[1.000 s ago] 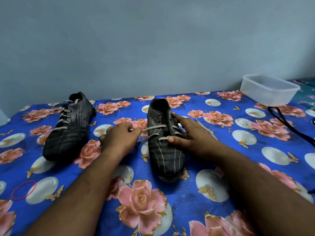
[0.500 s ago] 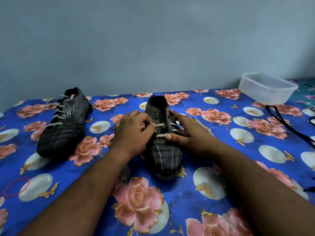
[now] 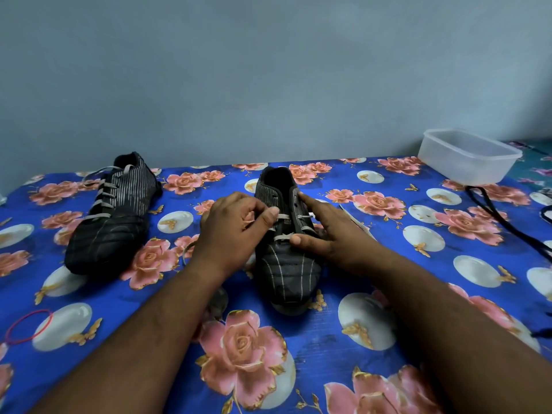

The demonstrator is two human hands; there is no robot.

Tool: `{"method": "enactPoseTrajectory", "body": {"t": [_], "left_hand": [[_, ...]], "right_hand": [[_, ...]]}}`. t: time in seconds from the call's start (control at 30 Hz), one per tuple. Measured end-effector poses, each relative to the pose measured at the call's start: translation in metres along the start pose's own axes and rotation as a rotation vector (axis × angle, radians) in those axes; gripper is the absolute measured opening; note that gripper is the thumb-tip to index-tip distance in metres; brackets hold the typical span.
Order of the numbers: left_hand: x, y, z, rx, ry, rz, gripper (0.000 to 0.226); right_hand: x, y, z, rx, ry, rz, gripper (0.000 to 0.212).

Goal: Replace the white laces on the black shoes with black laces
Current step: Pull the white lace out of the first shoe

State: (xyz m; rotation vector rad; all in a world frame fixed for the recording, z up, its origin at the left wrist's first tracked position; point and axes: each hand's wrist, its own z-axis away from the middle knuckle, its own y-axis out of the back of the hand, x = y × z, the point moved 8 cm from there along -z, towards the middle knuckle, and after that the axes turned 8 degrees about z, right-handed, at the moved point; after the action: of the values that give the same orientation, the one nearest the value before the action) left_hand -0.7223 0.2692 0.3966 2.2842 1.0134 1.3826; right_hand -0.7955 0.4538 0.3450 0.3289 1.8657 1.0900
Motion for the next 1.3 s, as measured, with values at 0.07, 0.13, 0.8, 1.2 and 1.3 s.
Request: {"method": "enactPoseTrajectory", "body": {"t": [0.07,0.13,0.8,1.2,1.3], "left_hand": [[0.004,-0.004,0.001,-0.016,-0.012,-0.063,0.036],[0.003,-0.006,0.001,-0.036,0.0,-0.048,0.034],[-0.016,0.004,0.0,-0.071,0.057,0.06,0.065],[-0.016,-0.019,0.011,-0.373,0.124,-0.011,0.123],[-0.012,-0.021,0.012,-0.385,0.138,-0.015,0.118]], "right_hand": [[0.0,0.0,0.0,0.003,0.001,0.005,0.105],[-0.003,0.003,0.001,0.007,0.004,0.041,0.108],[-0.05,0.033,0.016,0.265,0.2,0.18,0.032],[-0.062,0.029,0.013,0.215,0.183,0.36,0.042],[-0.063,0.026,0.014,0.232,0.241,0.212,0.033]]}}
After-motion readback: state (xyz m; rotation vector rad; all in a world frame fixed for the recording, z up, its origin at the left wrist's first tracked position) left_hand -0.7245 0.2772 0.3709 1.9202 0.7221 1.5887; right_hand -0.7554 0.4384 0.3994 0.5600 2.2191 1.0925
